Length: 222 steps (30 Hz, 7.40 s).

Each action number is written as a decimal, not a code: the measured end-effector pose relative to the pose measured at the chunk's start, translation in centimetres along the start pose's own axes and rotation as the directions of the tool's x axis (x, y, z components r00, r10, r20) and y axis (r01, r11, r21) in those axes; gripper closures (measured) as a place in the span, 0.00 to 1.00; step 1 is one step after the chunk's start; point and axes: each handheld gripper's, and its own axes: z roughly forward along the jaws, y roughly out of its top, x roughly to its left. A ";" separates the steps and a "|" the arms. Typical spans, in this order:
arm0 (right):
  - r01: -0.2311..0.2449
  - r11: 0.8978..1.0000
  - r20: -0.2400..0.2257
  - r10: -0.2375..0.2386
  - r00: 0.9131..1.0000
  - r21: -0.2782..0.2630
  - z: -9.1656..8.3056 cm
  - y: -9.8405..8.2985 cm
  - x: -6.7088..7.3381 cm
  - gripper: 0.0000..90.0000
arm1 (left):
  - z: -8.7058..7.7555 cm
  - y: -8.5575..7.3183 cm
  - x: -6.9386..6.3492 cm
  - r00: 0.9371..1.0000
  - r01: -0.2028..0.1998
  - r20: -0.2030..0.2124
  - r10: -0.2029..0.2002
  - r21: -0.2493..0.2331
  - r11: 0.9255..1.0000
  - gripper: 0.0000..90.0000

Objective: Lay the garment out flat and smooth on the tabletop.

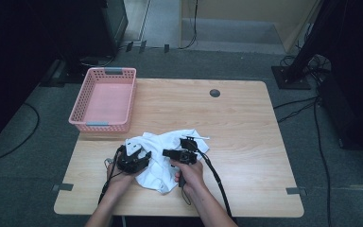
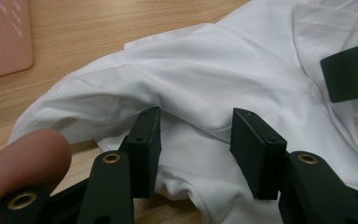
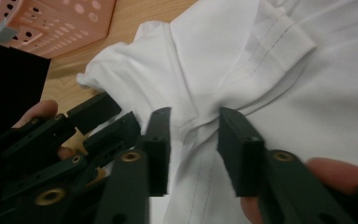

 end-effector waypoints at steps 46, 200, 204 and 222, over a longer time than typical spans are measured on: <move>0.372 0.899 0.380 -0.269 0.885 -0.230 -13.7 -0.1 -10.1 0.62 | -0.2 -0.1 0.3 1.000 0.014 0.007 -0.014 -0.002 1.000 0.60; 0.613 0.787 0.184 -0.594 0.783 -0.070 -12.6 0.4 -6.1 1.00 | 1.5 1.4 -1.3 0.993 0.014 0.119 -0.012 -0.014 1.000 0.88; 0.605 0.792 0.183 -0.586 0.789 -0.075 -12.7 0.3 -6.4 1.00 | 1.5 1.4 -1.3 0.993 0.008 0.117 -0.007 -0.014 1.000 0.88; 0.450 0.863 0.414 -0.332 0.848 -0.229 -19.4 3.7 -13.6 1.00 | 1.1 1.2 0.6 0.996 0.030 0.083 -0.029 -0.019 0.999 0.91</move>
